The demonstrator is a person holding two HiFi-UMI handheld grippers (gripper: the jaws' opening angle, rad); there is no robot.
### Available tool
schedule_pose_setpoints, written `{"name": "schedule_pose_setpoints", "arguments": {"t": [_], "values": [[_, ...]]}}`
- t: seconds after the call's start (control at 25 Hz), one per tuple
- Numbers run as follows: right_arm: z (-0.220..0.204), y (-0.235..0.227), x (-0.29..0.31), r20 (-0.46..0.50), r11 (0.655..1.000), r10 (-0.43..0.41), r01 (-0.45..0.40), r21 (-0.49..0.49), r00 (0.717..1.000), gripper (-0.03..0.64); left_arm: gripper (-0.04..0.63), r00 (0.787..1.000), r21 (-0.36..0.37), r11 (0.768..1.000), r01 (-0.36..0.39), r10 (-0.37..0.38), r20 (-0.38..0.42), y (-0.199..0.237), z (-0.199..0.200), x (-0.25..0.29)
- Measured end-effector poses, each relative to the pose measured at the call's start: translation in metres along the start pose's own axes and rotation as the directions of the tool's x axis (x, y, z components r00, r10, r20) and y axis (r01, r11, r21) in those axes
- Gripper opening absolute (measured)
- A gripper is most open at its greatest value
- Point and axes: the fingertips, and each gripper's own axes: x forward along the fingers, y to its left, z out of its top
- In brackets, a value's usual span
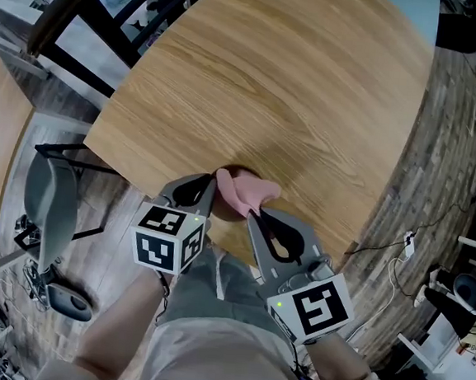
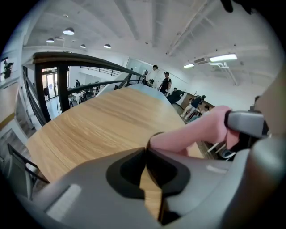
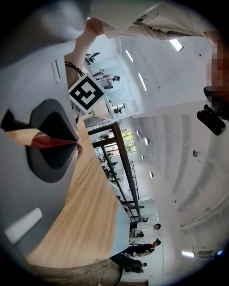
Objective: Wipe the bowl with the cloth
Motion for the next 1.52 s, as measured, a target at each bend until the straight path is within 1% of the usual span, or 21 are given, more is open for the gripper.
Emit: {"name": "schedule_pose_setpoints", "arguments": {"t": [0.16,0.32,0.48,0.56,0.68,0.76,0.88,0.96,1.08,1.24,1.28,1.4,1.52], "values": [[0.021,0.013,-0.005,0.025,1.000,0.011,-0.010,-0.029,1.000,0.014,0.014,0.999,0.045,0.999,0.008,-0.011,0.053,-0.015,0.025,-0.027],[0.037,0.024,-0.013,0.042,0.998,0.012,-0.010,-0.056,0.999,0.014,0.014,0.995,0.107,0.994,0.013,-0.024,0.102,-0.035,0.045,-0.056],[0.051,0.031,-0.019,0.059,0.996,0.003,0.003,-0.092,0.998,0.014,0.012,0.988,0.172,0.985,0.031,-0.056,0.144,-0.059,0.063,-0.084],[0.058,0.036,-0.023,0.070,0.994,-0.001,0.009,-0.111,0.998,0.014,0.014,0.984,0.224,0.974,0.017,-0.056,0.169,-0.070,0.072,-0.098],[0.068,0.043,-0.030,0.073,0.987,-0.013,0.024,-0.156,0.997,0.014,0.014,0.976,0.298,0.954,-0.020,-0.046,0.214,-0.082,0.086,-0.122],[0.074,0.046,-0.035,0.078,0.985,-0.023,0.036,-0.171,0.997,0.014,0.013,0.970,0.354,0.934,-0.043,-0.047,0.240,-0.092,0.095,-0.136],[0.084,0.050,-0.039,0.093,0.981,-0.040,0.057,-0.187,0.995,0.014,0.012,0.961,0.452,0.888,-0.088,-0.043,0.273,-0.105,0.102,-0.153],[0.090,0.052,-0.042,0.101,0.973,-0.059,0.080,-0.217,0.993,0.014,0.012,0.957,0.496,0.859,-0.123,-0.031,0.290,-0.110,0.103,-0.164],[0.098,0.057,-0.046,0.114,0.961,-0.083,0.109,-0.256,0.990,0.014,0.012,0.945,0.523,0.836,-0.165,-0.019,0.327,-0.115,0.108,-0.180],[0.102,0.054,-0.056,0.107,0.928,-0.144,0.172,-0.330,0.984,0.014,0.011,0.930,0.536,0.819,-0.204,-0.010,0.369,-0.121,0.114,-0.194],[0.103,0.052,-0.058,0.112,0.926,-0.157,0.186,-0.329,0.981,0.014,0.011,0.928,0.536,0.820,-0.202,-0.014,0.372,-0.123,0.115,-0.197],[0.103,0.048,-0.064,0.133,0.920,-0.198,0.232,-0.317,0.971,0.014,0.012,0.923,0.522,0.831,-0.193,-0.026,0.384,-0.126,0.119,-0.205],[0.101,0.045,-0.070,0.136,0.909,-0.228,0.261,-0.325,0.964,0.014,0.015,0.911,0.504,0.841,-0.195,-0.035,0.412,-0.130,0.125,-0.214]]}}
